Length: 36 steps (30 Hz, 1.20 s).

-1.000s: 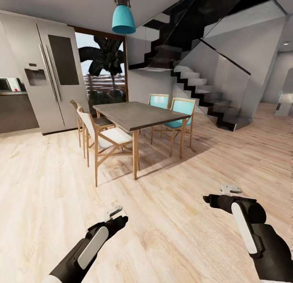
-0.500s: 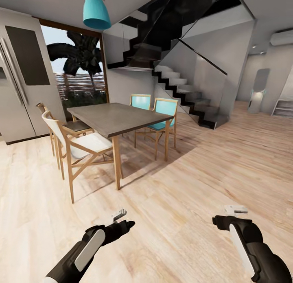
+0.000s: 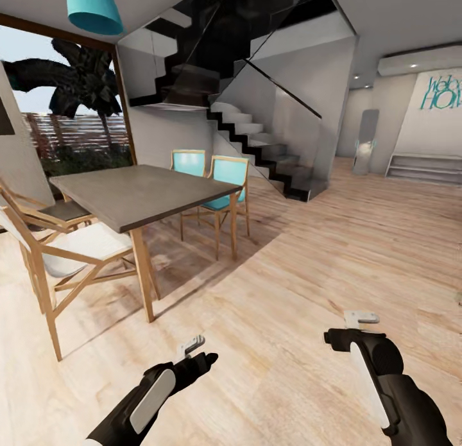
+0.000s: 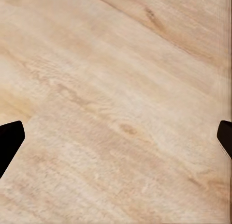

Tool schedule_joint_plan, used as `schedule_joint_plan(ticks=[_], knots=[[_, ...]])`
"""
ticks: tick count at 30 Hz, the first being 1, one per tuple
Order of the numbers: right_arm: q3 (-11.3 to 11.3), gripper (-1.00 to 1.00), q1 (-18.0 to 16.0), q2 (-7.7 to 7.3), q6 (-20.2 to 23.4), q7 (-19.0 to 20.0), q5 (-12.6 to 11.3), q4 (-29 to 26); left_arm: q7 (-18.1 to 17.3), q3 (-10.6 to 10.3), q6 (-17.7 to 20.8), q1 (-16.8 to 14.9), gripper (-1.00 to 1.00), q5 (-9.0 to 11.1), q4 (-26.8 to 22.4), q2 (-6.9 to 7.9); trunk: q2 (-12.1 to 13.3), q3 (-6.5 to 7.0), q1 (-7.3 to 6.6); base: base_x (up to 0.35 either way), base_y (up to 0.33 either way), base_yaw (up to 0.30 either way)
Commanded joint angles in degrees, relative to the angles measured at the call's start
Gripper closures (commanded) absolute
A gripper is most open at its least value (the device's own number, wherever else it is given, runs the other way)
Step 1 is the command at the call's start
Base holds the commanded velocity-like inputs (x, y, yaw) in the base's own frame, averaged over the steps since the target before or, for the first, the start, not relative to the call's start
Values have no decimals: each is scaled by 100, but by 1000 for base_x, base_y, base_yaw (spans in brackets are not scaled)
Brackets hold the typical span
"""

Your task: Place each of the two pumpkins and all three candles from the living room inside a cabinet in the living room (use any cabinet), then make sure every cabinet is closed, and position the cauldron so it is next to a table in the living room.

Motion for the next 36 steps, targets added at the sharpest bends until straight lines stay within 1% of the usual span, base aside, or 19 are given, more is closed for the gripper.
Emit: schedule_joint_plan(ticks=[1,2,3,7,9,10,15,27,28,36], knots=[[6,-100,-2,-2,26,-30,-40,-6,57,-11,-12,-3,-100,60,3,-1,-2,-6,2,329,-158,-277],[9,-100,-2,-1,30,-27,-43,-7,54,-10,-46,-3,-100,63,28,-6,-2,-6,2,328,-156,-277],[13,-100,-19,0,36,-16,-42,-8,24,-6,-169,12,-100,89,125,-8,-2,-6,2,328,-145,-277],[15,-100,-47,-4,43,3,-32,-3,-81,3,-410,48,-100,140,293,27,-2,-6,2,328,-126,-277],[15,-100,-52,-11,44,10,-38,-2,-138,-2,-455,55,-100,123,324,8,-2,-6,2,327,-108,-277],[18,-100,-58,-22,51,19,-60,-4,-210,-9,-508,63,-100,97,379,-66,-2,-6,2,327,-99,-277],[22,-100,-60,-18,54,17,-52,-5,-238,-11,-561,67,-100,75,410,-113,-2,-6,2,327,-97,-277],[-15,-100,-95,-41,53,-40,-39,32,-249,-12,-577,67,-100,67,426,-122,-2,-6,2,328,-85,-277],[-24,-100,-140,-45,51,-32,-54,136,-247,-12,-580,67,-100,66,427,-122,-2,-6,2,331,-22,-277],[-80,-100,-172,-36,46,-42,-71,149,-246,-12,-590,67,-100,59,427,-122,-2,-6,2,334,-7,-277]])
